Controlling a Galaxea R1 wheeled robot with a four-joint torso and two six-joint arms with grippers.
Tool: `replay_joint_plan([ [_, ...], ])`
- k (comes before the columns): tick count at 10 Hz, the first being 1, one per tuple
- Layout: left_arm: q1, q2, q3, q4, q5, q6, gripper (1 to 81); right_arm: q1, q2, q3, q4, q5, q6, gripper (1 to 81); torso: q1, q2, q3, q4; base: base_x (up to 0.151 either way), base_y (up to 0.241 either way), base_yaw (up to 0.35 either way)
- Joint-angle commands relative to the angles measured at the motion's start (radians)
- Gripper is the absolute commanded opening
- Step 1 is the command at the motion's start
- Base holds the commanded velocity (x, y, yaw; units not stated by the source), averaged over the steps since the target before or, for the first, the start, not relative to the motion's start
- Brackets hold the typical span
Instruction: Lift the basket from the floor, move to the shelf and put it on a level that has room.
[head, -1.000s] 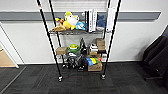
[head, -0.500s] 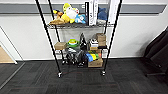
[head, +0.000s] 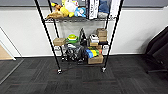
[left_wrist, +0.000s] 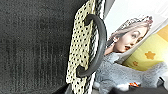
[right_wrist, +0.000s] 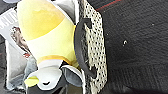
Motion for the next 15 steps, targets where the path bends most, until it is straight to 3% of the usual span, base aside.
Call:
replay_joint_plan([
  [1, -0.137, -0.021, 0.003, -0.034, 0.094, 0.003, 81.1, 0.110, -0.031, 0.050, 0.039, -0.070, 0.003, 81.1, 0.000, 0.000, 0.000, 0.000, 0.000, 0.000, 0.000],
  [2, -0.144, -0.016, 0.003, -0.034, 0.094, 0.003, 81.1, 0.117, -0.026, 0.050, 0.043, -0.070, 0.003, 81.1, 0.001, -0.001, -0.001, 0.000, 0.000, 0.000, 0.000],
  [3, -0.149, -0.014, 0.003, -0.034, 0.094, 0.003, 81.1, 0.126, -0.023, 0.050, 0.045, -0.070, 0.003, 81.1, 0.065, -0.100, -0.001, 0.000, 0.000, 0.000, 0.000],
  [6, -0.160, -0.010, 0.003, -0.032, 0.096, 0.002, 81.1, 0.153, -0.014, 0.045, 0.063, -0.100, 0.004, 81.1, 0.100, -0.159, -0.002, 0.000, 0.000, 0.000, 0.000],
  [7, -0.163, -0.010, 0.003, -0.032, 0.096, 0.002, 81.1, 0.156, -0.002, 0.035, 0.063, -0.100, 0.004, 81.1, 0.122, -0.195, -0.035, 0.000, 0.000, 0.000, 0.000],
  [8, -0.167, -0.013, 0.003, -0.037, 0.096, 0.002, 81.1, 0.162, 0.009, 0.024, 0.063, -0.100, 0.004, 81.1, 0.078, -0.128, -0.098, 0.000, 0.000, 0.000, 0.000],
  [10, -0.184, -0.013, 0.003, -0.038, 0.140, 0.002, 81.1, 0.180, 0.012, 0.027, 0.071, -0.100, 0.004, 81.1, 0.098, -0.160, -0.093, 0.000, 0.000, 0.000, 0.000],
  [11, -0.189, -0.011, 0.003, -0.038, 0.140, 0.002, 81.1, 0.186, 0.015, 0.028, 0.077, -0.100, 0.004, 81.1, 0.103, -0.168, -0.098, 0.000, 0.000, 0.000, 0.000],
  [12, -0.190, -0.010, 0.003, -0.037, 0.140, 0.002, 81.1, 0.191, 0.021, 0.022, 0.077, -0.100, 0.004, 81.1, 0.103, -0.166, -0.065, 0.000, 0.000, 0.000, 0.000],
  [15, -0.201, 0.002, 0.003, -0.035, 0.140, 0.002, 81.1, 0.219, 0.058, -0.034, 0.077, -0.109, 0.004, 81.1, 0.102, -0.165, -0.072, 0.000, 0.000, 0.000, 0.000],
])
